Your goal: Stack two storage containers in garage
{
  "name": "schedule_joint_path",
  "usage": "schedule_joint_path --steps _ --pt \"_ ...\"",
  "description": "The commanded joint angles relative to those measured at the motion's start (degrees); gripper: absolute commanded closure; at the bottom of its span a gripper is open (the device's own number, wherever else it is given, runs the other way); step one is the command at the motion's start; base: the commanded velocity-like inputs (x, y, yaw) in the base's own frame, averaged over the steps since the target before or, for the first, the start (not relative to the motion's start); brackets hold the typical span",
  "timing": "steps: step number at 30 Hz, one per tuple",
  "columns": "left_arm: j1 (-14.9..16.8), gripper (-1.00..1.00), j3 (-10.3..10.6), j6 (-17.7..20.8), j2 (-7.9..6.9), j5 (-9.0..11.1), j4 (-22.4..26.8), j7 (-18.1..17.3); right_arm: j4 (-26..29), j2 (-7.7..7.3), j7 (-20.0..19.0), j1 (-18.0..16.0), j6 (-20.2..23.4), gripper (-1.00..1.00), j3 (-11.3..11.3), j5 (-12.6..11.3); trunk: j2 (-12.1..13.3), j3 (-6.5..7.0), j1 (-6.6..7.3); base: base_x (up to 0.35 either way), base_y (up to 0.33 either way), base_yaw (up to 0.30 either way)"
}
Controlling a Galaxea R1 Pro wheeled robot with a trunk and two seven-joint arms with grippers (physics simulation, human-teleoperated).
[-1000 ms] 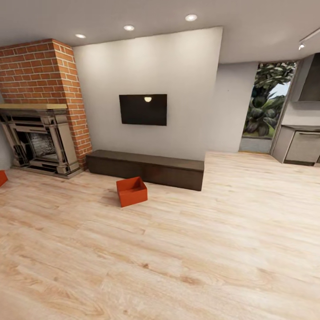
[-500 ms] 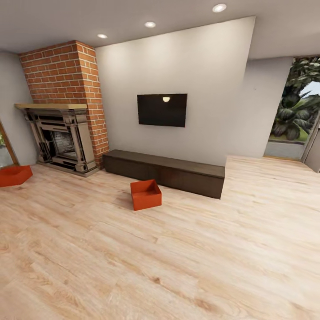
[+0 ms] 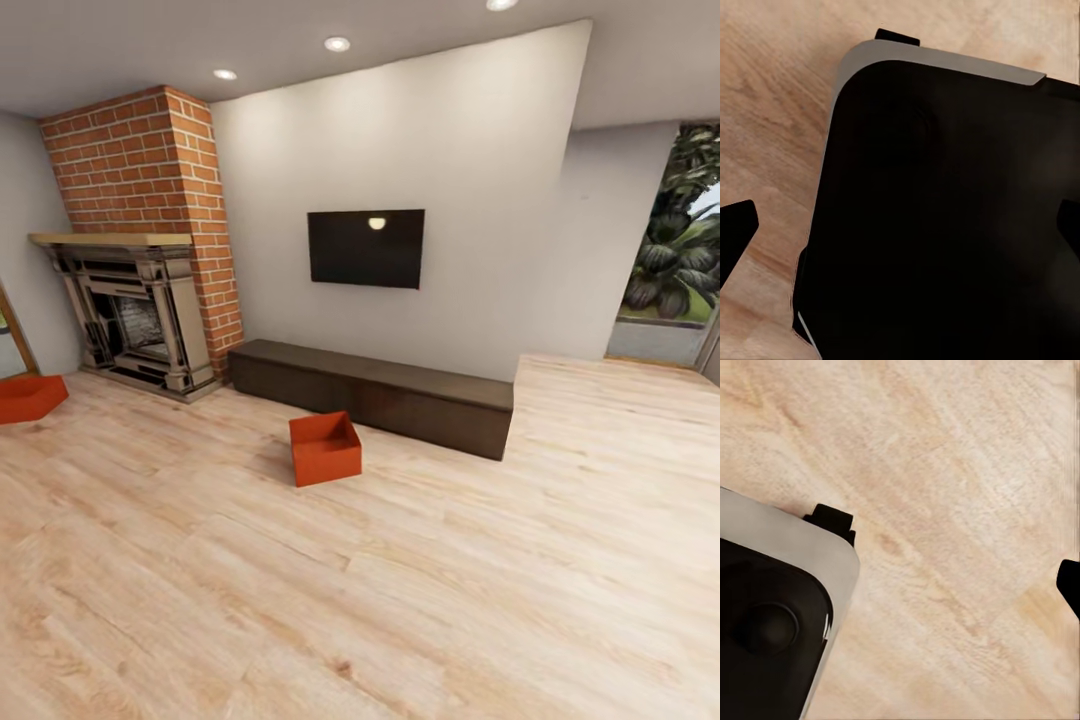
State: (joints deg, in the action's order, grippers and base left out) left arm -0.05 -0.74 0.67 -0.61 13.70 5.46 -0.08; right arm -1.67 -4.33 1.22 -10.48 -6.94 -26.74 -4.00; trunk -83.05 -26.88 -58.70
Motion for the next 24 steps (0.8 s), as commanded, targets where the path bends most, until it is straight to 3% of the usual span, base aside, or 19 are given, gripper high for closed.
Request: schedule_joint_path --steps 1,13,24 --pt "0.0 -1.00 -0.1 0.1 0.00 0.3 0.1 0.0 -0.2 0.06 0.0 -0.1 -0.3 -1.00 -0.5 -0.3 0.0 -0.05 -0.03 0.297 -0.143 0.000" --pt "0.0 -1.00 0.0 0.1 0.00 0.3 0.1 0.0 -0.2 0.31 0.2 -0.1 -0.3 -1.00 -0.5 -0.4 0.0 -0.05 -0.03 0.297 -0.143 0.012" --pt "0.0 -1.00 -0.2 -0.2 0.00 0.4 0.1 0.0 -0.2 0.14 0.1 -0.1 -0.3 -1.00 -0.4 -0.5 0.0 -0.05 -0.03 0.297 -0.143 0.249"
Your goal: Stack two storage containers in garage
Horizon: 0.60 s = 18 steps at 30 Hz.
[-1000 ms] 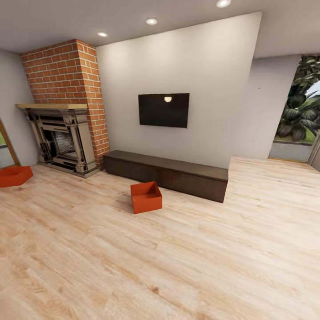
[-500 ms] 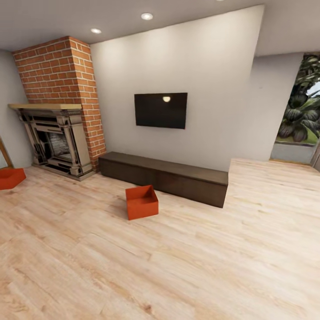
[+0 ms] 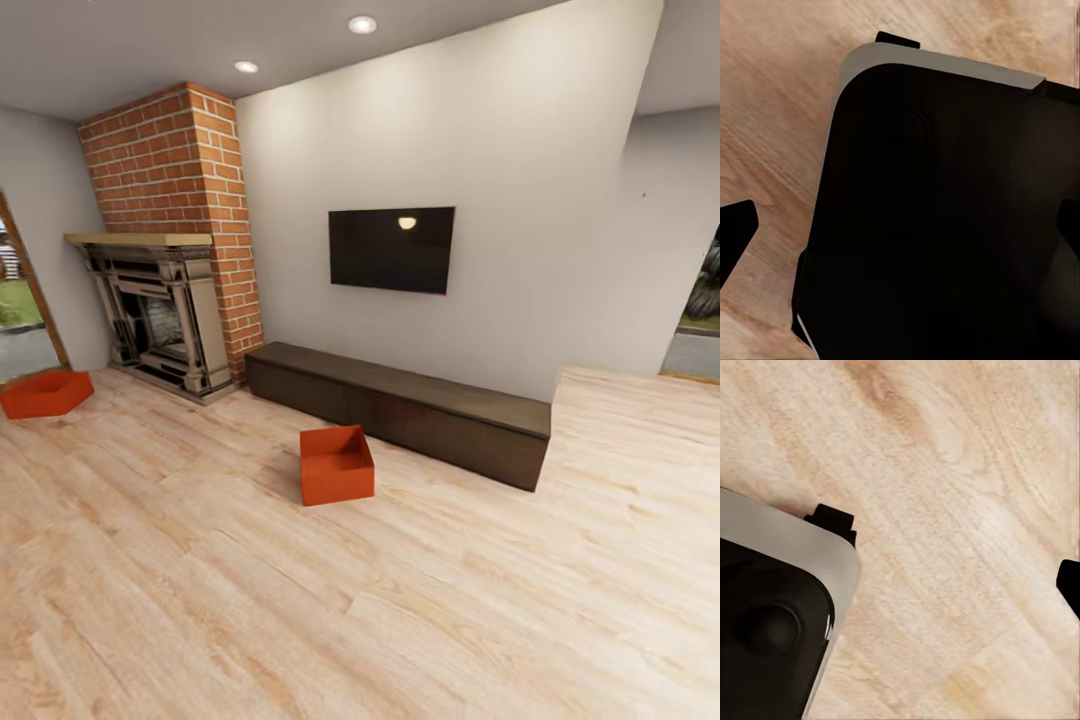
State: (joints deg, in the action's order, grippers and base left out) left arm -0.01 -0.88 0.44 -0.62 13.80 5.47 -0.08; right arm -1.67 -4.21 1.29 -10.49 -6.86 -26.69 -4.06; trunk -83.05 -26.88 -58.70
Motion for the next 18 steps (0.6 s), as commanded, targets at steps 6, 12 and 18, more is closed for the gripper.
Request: schedule_joint_path --steps 6,12,18 --pt "0.0 -1.00 -0.1 -0.1 0.00 0.3 0.1 0.0 -0.2 -0.03 0.1 -0.1 -0.4 -1.00 -0.5 -0.4 0.0 -0.05 -0.03 0.307 -0.095 0.277" --pt "0.0 -1.00 0.0 0.1 0.00 0.3 0.1 0.0 -0.2 -0.01 0.0 -0.1 -0.4 -1.00 -0.5 -0.4 0.0 -0.05 -0.03 0.320 -0.011 0.277" --pt "0.0 -1.00 0.0 0.2 0.00 0.3 0.1 0.0 -0.2 -0.07 0.1 -0.1 -0.4 -1.00 -0.5 -0.4 0.0 -0.05 -0.03 0.322 -0.001 0.277"
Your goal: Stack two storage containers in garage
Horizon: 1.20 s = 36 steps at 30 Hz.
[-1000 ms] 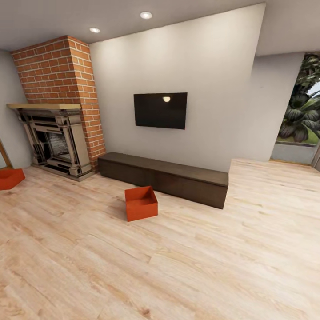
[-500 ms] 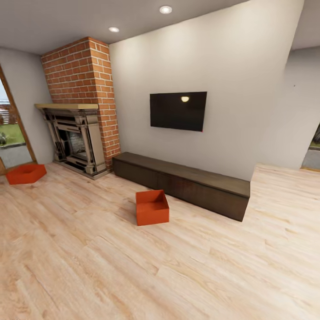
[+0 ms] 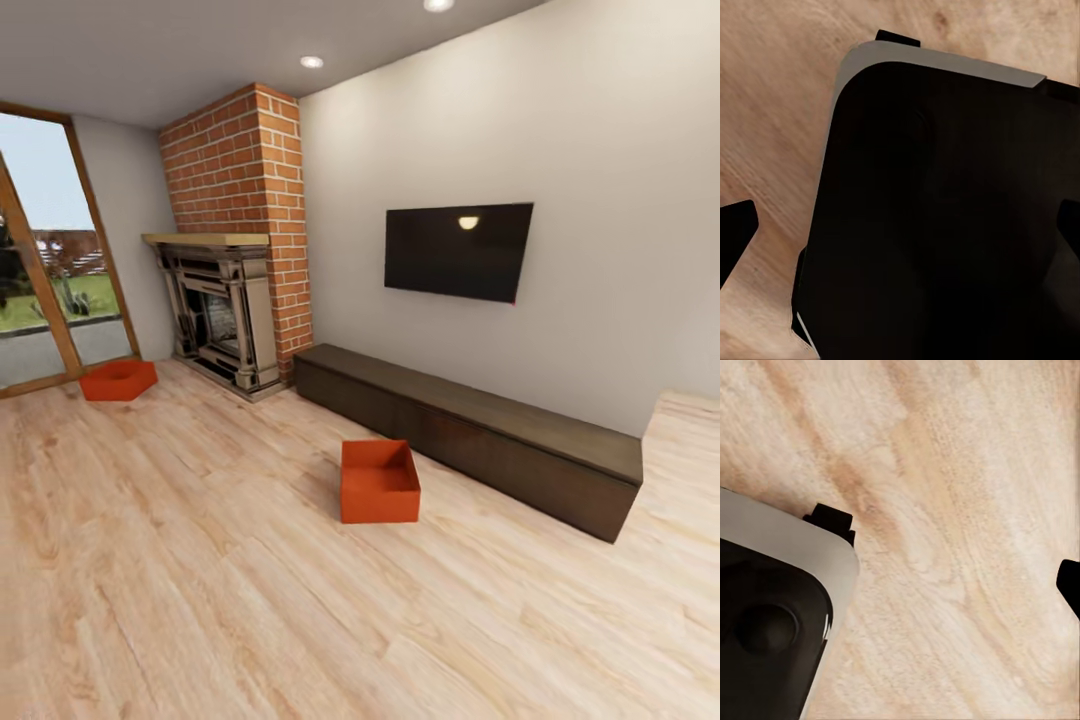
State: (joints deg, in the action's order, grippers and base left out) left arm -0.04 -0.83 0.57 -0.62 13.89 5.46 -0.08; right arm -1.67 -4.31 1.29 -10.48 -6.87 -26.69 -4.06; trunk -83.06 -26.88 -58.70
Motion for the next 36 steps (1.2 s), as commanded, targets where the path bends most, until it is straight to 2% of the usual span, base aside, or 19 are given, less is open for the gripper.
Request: schedule_joint_path --steps 1,24,36 --pt "0.0 -1.00 -0.1 0.1 0.00 0.3 0.1 0.0 -0.2 0.02 0.1 -0.1 -0.4 -1.00 -0.5 -0.4 0.0 -0.05 -0.03 0.323 0.000 0.259" --pt "0.0 -1.00 -0.1 0.3 0.00 0.3 0.1 0.0 -0.2 -0.03 0.0 -0.1 -0.4 -1.00 -0.7 -0.1 0.0 -0.05 -0.03 0.323 -0.001 0.025" --pt "0.0 -1.00 0.0 0.3 0.00 0.3 0.1 0.0 -0.2 0.35 0.0 -0.1 -0.3 -1.00 -0.7 0.1 0.0 -0.05 -0.03 0.305 -0.117 0.000"
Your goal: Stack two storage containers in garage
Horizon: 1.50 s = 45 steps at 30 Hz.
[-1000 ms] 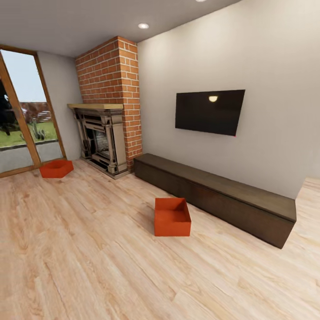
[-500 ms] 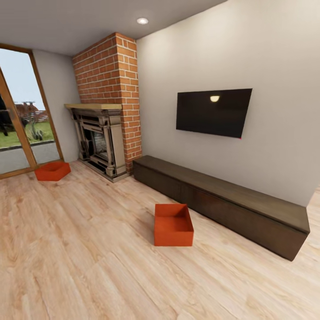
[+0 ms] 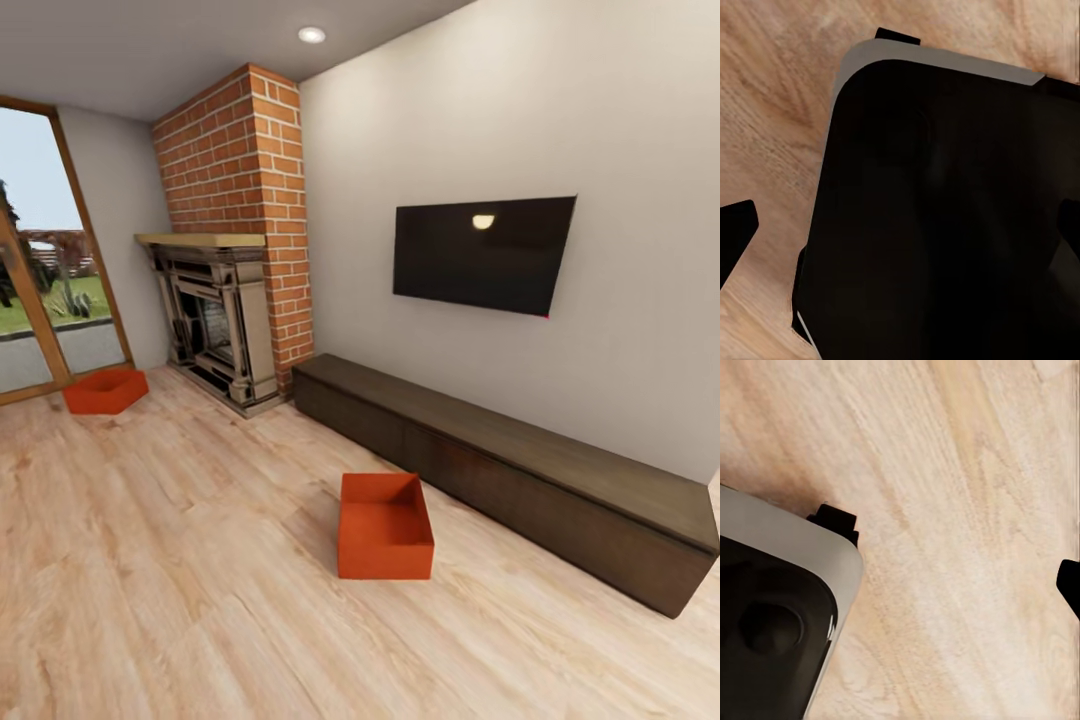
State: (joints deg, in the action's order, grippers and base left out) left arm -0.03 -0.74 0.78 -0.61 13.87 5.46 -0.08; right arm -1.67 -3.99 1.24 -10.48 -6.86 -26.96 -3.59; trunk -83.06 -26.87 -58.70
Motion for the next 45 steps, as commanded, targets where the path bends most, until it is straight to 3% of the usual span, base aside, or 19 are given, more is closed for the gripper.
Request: schedule_joint_path --steps 1,20,26,45 --pt "0.0 -1.00 -0.1 0.1 0.00 0.3 0.1 0.0 -0.2 0.00 0.1 -0.1 -0.3 -1.00 -0.5 -0.4 0.0 -0.05 -0.03 0.296 -0.151 0.000" --pt "0.0 -1.00 -0.1 0.0 0.00 0.3 0.1 0.0 -0.2 -0.02 0.1 -0.1 -0.3 -1.00 -0.4 -0.6 0.0 -0.05 -0.03 0.296 -0.152 0.001" --pt "0.0 -1.00 -0.1 0.0 0.00 0.3 0.1 0.0 -0.2 -0.05 0.4 -0.1 -0.3 -1.00 -0.3 -0.9 0.0 -0.05 -0.03 0.300 -0.133 0.191" --pt "0.0 -1.00 -0.1 0.0 0.00 0.3 0.1 0.0 -0.2 -0.52 0.1 -0.1 -0.4 -1.00 -0.6 0.0 0.0 -0.05 -0.03 0.319 -0.010 0.030"
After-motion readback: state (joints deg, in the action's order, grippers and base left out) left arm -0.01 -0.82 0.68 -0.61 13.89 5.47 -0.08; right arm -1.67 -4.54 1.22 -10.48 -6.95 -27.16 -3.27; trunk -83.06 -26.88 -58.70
